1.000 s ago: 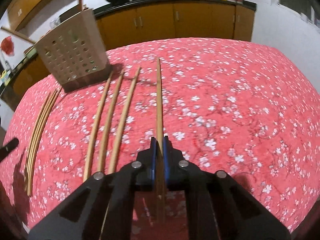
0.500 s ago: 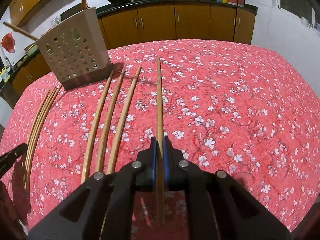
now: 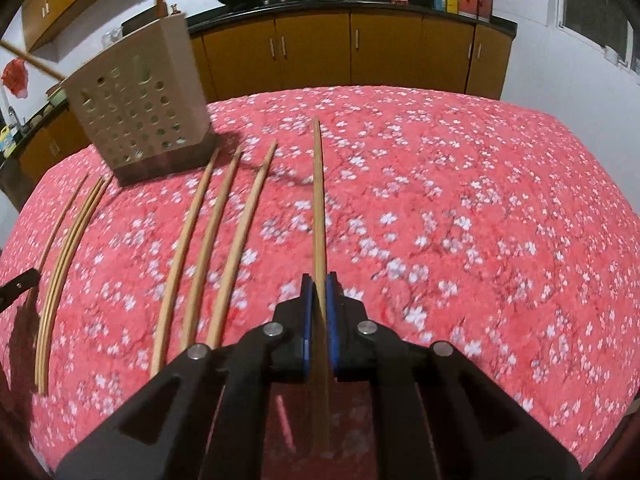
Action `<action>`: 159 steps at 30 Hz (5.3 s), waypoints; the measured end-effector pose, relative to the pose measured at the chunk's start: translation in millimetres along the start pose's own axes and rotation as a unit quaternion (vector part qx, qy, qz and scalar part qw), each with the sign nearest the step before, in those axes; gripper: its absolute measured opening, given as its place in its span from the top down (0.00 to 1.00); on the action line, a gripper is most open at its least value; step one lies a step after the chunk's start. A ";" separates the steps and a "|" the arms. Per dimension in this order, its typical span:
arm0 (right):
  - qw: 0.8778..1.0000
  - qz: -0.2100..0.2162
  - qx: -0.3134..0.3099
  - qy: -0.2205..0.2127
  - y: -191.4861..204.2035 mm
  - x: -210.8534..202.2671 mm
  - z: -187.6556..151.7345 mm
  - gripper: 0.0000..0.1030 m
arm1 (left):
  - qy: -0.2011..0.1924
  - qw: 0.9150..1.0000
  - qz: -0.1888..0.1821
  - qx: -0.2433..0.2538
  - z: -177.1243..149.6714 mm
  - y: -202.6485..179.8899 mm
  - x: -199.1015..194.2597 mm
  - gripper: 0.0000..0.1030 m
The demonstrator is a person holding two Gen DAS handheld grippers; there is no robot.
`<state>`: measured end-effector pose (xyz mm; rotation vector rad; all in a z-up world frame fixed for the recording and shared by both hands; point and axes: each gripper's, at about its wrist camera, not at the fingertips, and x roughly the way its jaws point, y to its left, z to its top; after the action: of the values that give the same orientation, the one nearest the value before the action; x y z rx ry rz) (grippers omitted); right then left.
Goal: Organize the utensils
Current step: 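Lower the left tool onto a chopstick and close while the right tool grasps another, then raise the left tool's chopstick over the holder while the right tool carries its own, then open the left tool into the holder while the right tool drops its chopstick in, then lower the left tool onto a chopstick and close while the right tool grasps another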
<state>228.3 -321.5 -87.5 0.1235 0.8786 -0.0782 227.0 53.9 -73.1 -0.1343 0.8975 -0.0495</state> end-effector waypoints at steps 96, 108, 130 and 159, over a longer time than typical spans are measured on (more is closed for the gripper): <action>0.929 0.175 0.007 -0.327 46.7 -216.3 136.7 0.92 | -0.294 0.947 -0.125 0.035 117.7 -91.1 -186.4 0.93; 0.946 0.149 0.004 -0.289 62.8 -157.5 166.2 0.92 | -0.360 0.927 -0.103 -0.022 153.7 -102.4 -156.2 0.93; 0.943 0.125 -0.004 -0.308 49.5 -181.6 129.7 0.70 | -0.321 0.940 -0.104 -0.038 123.1 -78.0 -160.8 0.55; 0.999 0.041 -0.021 0.013 25.3 -11.4 -12.4 0.92 | -0.030 0.997 -0.074 -0.008 -20.0 -40.2 -31.7 0.75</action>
<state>214.6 -294.5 -84.7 0.1214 0.8994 0.0182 192.1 15.3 -55.3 -0.2166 0.8261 -0.1749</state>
